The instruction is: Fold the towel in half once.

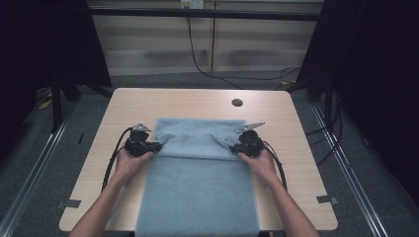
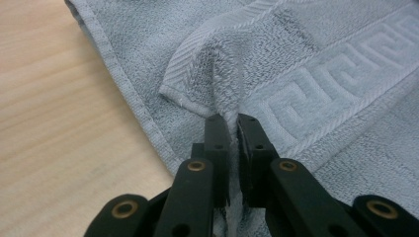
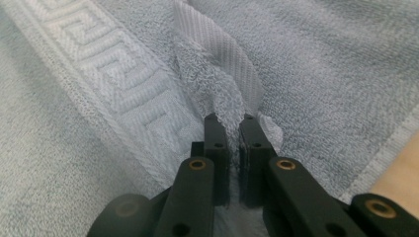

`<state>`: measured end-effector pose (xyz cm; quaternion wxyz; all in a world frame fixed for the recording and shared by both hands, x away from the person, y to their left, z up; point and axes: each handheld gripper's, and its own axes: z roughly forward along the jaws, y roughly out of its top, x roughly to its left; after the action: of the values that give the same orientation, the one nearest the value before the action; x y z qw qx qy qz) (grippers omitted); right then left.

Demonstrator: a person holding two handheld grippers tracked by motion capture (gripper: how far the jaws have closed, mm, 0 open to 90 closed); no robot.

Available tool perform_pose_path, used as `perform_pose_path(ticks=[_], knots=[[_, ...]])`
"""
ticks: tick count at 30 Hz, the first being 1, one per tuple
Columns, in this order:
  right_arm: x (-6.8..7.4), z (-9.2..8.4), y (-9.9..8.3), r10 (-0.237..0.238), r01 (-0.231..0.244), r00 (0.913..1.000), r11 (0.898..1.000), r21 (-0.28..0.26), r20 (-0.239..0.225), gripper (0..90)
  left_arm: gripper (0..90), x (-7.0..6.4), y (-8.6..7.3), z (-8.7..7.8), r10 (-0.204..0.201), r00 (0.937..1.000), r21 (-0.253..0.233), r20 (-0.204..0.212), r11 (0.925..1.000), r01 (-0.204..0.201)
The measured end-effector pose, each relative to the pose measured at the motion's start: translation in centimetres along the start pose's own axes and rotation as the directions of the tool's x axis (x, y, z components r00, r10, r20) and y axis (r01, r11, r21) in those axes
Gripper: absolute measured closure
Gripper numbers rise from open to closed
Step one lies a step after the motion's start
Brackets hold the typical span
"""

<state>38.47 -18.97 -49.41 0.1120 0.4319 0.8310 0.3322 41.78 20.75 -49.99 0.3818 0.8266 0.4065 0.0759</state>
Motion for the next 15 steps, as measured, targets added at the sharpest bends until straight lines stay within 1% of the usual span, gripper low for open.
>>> perform_pose_path(ticks=[2,3,4,6,7,9,10,11,12,13,14,15], knots=[[-0.6,0.7,0.7,0.018,-0.018,0.9998,1.000,-0.014,0.001,85.5,84.3,0.6,0.2,0.3,-0.013,0.9998,-0.016,-0.018,0.9998,0.012],[-0.8,1.0,1.1,0.030,-0.030,0.9995,0.999,-0.010,0.008,85.5,84.3,0.8,0.3,0.4,-0.025,0.9992,-0.025,-0.030,0.9994,0.025],[-1.0,1.3,1.4,0.031,-0.031,0.9994,0.999,-0.019,0.012,85.5,84.3,0.9,0.4,0.6,-0.026,0.9987,-0.034,-0.044,0.9991,0.025],[-1.2,1.7,2.1,0.059,-0.058,0.9977,0.998,-0.011,0.035,85.4,84.3,1.2,0.8,0.8,-0.025,0.9980,-0.030,-0.058,0.9993,0.023],[-1.2,1.9,2.4,0.056,-0.056,0.9973,0.998,-0.010,0.047,85.4,84.3,1.4,1.0,0.9,-0.020,0.9977,-0.027,-0.065,0.9995,0.019],[-1.5,2.2,2.7,0.068,-0.067,0.9966,0.998,-0.018,0.048,85.4,84.3,1.9,1.3,1.2,-0.043,0.9968,-0.037,-0.067,0.9985,0.041],[-1.7,2.3,2.8,0.078,-0.077,0.9956,0.997,-0.026,0.051,85.4,84.3,2.1,1.4,1.3,-0.071,0.9952,-0.046,-0.067,0.9966,0.068],[-1.9,2.5,3.0,0.088,-0.086,0.9950,0.996,-0.031,0.047,85.5,84.3,2.3,1.7,1.5,-0.108,0.9918,-0.048,-0.068,0.9933,0.105],[-2.1,2.6,3.2,0.092,-0.090,0.9943,0.995,-0.033,0.054,85.5,84.3,2.3,2.0,1.7,-0.103,0.9918,-0.044,-0.075,0.9940,0.100],[-2.1,2.8,3.4,0.084,-0.082,0.9926,0.996,-0.032,0.087,85.5,84.4,2.0,2.3,1.9,-0.093,0.9919,-0.042,-0.086,0.9951,0.090],[-2.2,2.9,3.8,0.081,-0.080,0.9906,0.997,-0.017,0.111,85.6,84.4,1.8,2.6,2.1,-0.085,0.9913,-0.042,-0.100,0.9958,0.081],[-2.4,3.0,4.2,0.091,-0.090,0.9883,0.996,-0.015,0.123,85.6,84.4,1.7,2.7,2.1,-0.093,0.9911,-0.050,-0.095,0.9948,0.088]])
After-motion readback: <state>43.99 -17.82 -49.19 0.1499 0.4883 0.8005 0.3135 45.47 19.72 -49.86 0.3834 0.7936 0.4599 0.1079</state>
